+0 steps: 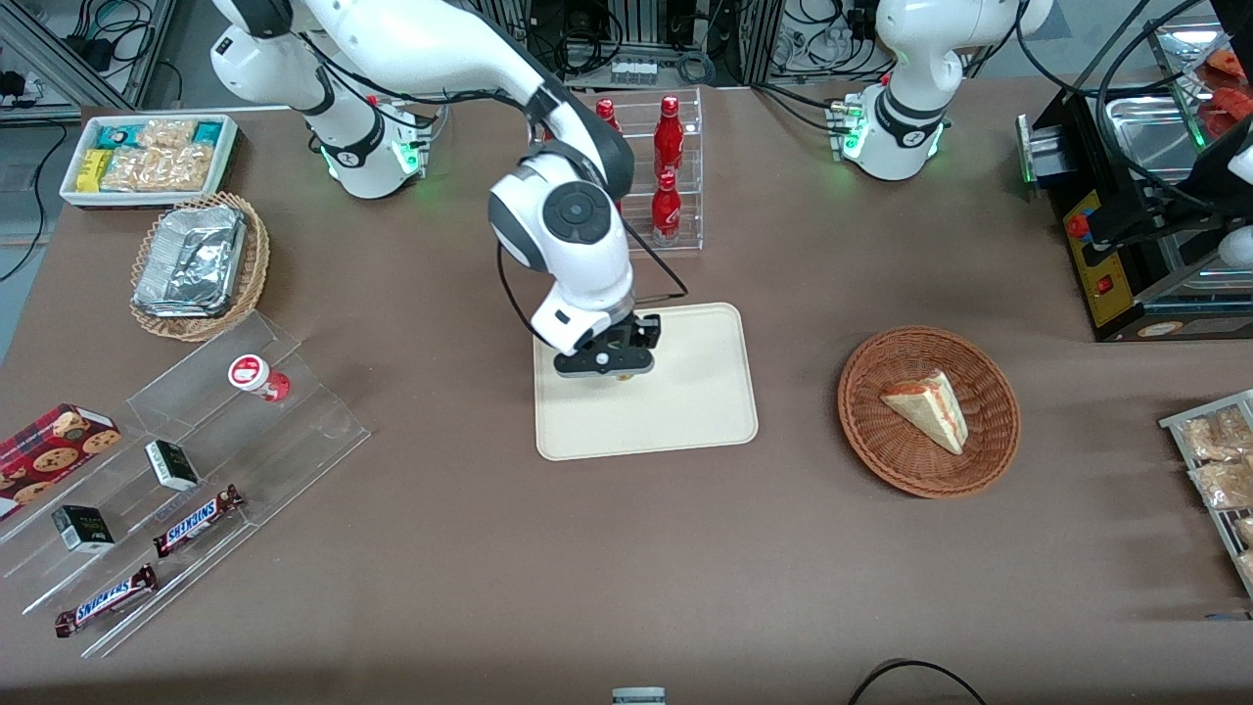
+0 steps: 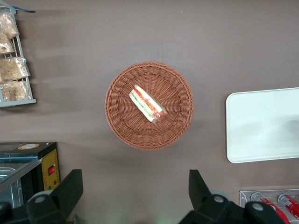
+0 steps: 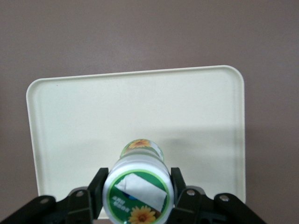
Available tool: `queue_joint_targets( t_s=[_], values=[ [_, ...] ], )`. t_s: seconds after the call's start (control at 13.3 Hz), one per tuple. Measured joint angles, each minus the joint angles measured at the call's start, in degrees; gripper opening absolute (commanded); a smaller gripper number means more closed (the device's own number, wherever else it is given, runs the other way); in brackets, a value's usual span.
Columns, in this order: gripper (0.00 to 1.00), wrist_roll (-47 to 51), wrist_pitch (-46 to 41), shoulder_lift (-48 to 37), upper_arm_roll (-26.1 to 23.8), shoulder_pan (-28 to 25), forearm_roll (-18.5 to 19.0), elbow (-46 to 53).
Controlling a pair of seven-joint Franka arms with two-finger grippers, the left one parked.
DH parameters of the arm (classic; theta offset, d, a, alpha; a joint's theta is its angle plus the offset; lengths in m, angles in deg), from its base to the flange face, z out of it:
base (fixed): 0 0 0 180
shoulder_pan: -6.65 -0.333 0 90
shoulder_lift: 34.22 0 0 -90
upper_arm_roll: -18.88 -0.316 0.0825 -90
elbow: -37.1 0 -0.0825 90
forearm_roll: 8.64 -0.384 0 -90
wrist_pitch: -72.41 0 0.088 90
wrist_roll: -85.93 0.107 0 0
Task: Place green gum on tray
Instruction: 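Lift the container and carry it over the cream tray, then lower the container onto the tray and open the right gripper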
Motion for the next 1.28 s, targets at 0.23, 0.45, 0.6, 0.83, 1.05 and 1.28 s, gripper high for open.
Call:
queue_joint_targets(
  t_s=[0.23,0.45,0.6,0.83,1.05,1.28],
  values=[
    [0.00,0.6,3.7,3.6,0.1,-0.5,0.0,0.1],
    [0.00,1.1,6.4,6.2,0.1,-1.3,0.0,0.2],
    [0.00,1.2,6.8,7.2,0.1,-2.0,0.0,0.3],
    [0.00,1.7,7.0,8.3,0.1,-2.6,0.0,0.5],
    [0.35,1.8,7.6,9.4,0.1,-2.6,0.0,0.7],
    [1.00,1.8,7.7,9.8,0.1,-2.6,0.0,0.8]
  ],
)
